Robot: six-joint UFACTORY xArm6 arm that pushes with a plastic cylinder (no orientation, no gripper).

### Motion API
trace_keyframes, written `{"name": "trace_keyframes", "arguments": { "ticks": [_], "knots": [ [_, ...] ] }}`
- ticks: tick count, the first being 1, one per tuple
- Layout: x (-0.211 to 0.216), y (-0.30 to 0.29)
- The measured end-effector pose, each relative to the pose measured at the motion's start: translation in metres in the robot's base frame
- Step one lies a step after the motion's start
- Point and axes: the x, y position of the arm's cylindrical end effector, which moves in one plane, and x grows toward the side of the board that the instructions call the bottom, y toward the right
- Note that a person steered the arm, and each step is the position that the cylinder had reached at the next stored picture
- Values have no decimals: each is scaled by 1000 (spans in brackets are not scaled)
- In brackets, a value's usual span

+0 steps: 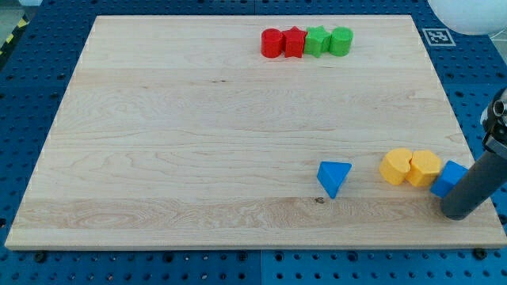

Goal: Slide the green circle towards the yellow hexagon

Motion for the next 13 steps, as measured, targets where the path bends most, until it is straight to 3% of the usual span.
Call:
{"name": "trace_keyframes", "arguments": {
  "ticks": [2, 3, 4, 8, 9, 11, 13],
  "knots": [
    [15, 47],
    [-2, 85],
    [-46, 92],
    [-287, -18],
    [-329, -60],
    [-342, -106],
    [-324, -101]
  ]
}}
